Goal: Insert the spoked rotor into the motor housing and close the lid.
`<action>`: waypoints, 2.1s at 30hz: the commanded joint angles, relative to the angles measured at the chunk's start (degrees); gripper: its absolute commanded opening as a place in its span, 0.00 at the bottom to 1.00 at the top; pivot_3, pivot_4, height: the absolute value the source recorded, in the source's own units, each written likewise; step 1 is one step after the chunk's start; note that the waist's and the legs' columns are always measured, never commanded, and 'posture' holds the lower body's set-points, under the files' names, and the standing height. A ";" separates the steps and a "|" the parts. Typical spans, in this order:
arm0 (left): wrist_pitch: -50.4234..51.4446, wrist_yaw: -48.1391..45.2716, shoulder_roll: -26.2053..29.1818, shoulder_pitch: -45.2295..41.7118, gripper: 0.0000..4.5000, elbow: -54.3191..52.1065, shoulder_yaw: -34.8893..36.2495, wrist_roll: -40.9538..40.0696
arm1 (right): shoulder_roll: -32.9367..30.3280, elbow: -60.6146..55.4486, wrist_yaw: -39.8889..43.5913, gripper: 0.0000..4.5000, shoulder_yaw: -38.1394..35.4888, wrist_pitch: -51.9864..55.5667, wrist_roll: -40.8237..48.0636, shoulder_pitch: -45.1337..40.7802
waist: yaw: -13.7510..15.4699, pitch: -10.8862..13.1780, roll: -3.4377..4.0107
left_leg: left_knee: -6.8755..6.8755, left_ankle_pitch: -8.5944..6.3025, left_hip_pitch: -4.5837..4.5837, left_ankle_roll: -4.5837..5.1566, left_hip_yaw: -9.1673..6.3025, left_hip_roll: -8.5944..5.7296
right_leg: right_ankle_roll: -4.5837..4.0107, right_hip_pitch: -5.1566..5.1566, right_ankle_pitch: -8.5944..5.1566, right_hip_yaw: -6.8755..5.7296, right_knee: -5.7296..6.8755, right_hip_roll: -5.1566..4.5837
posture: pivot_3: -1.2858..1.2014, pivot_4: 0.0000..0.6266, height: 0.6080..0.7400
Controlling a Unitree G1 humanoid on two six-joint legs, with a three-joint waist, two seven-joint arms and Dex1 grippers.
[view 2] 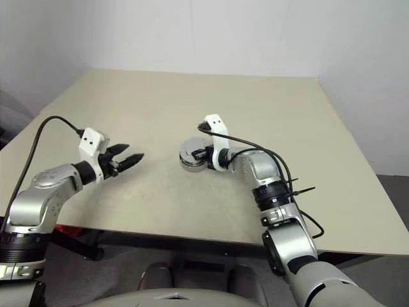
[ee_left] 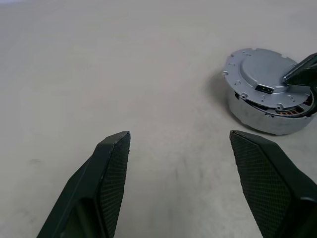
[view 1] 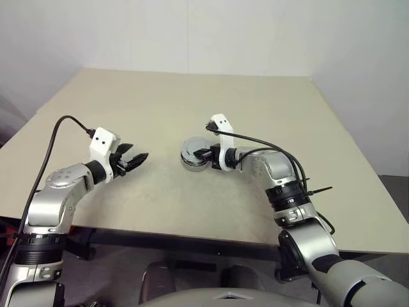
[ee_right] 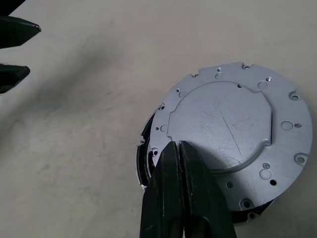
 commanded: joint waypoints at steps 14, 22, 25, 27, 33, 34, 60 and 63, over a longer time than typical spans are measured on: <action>-0.74 -1.11 1.11 -2.96 0.75 0.79 -0.48 0.82 | -1.08 -0.70 8.94 0.44 0.88 -24.83 -3.66 -0.42 | -0.04 0.00 0.00 | -0.02 -0.01 -0.13 0.03 0.00 0.01 | -0.01 -0.24 0.00 -0.03 -0.05 0.01 | 0.52 0.00 1.00; -0.27 -1.70 1.79 -2.70 0.75 0.54 0.04 1.01 | 0.35 8.59 6.99 0.99 3.62 -39.58 -11.29 -0.62 | -0.12 0.00 0.00 | -0.02 -0.02 -0.16 0.03 0.00 0.01 | -0.01 -0.28 0.00 -0.03 -0.05 0.01 | 0.52 0.00 1.00; -0.43 -1.37 2.15 -2.51 0.75 0.37 0.23 1.27 | 1.18 12.09 6.77 0.99 4.11 -42.55 -12.71 -0.79 | -0.16 0.00 0.00 | -0.02 -0.02 -0.20 0.04 0.00 0.01 | -0.01 -0.30 0.00 -0.03 -0.05 0.01 | 0.52 0.00 1.00; -0.35 -1.42 2.36 -2.37 0.75 0.21 0.33 1.23 | 1.74 13.57 6.70 0.99 4.06 -43.56 -13.32 -0.90 | -0.18 0.00 0.00 | -0.02 -0.03 -0.21 0.05 0.00 0.02 | -0.02 -0.32 0.00 -0.03 -0.05 0.01 | 0.52 0.00 1.00; 0.11 -1.53 3.04 -2.11 0.75 -0.32 0.67 0.88 | 2.95 17.17 6.37 0.99 3.90 -44.87 -14.89 -0.86 | -0.20 0.00 0.00 | -0.02 -0.03 -0.21 0.06 0.00 0.02 | -0.02 -0.33 0.00 -0.03 -0.05 0.01 | 0.52 0.00 1.00; 0.15 -1.54 3.16 -2.06 0.75 -0.36 0.69 0.86 | 3.16 17.71 6.22 0.99 3.76 -44.98 -15.06 -0.89 | -0.20 0.00 0.00 | -0.02 -0.04 -0.21 0.07 0.00 0.02 | -0.02 -0.33 0.00 -0.03 -0.05 0.01 | 0.52 0.00 1.00; 0.17 -1.72 3.31 -2.47 0.75 -0.53 0.43 0.82 | 4.06 19.81 5.67 0.85 0.82 -41.49 -14.89 -2.52 | -0.27 0.00 0.01 | -0.03 -0.04 -0.20 0.08 0.00 0.03 | -0.03 -0.35 0.00 -0.03 -0.04 0.02 | 0.52 0.00 1.00; 0.21 -1.67 3.43 -2.12 0.75 -0.75 0.64 0.79 | 3.51 20.33 5.72 0.70 0.98 -41.53 -15.17 -2.21 | -0.22 0.00 0.01 | -0.03 -0.04 -0.20 0.08 0.00 0.03 | -0.03 -0.35 -0.01 -0.03 -0.05 0.02 | 0.52 0.00 1.00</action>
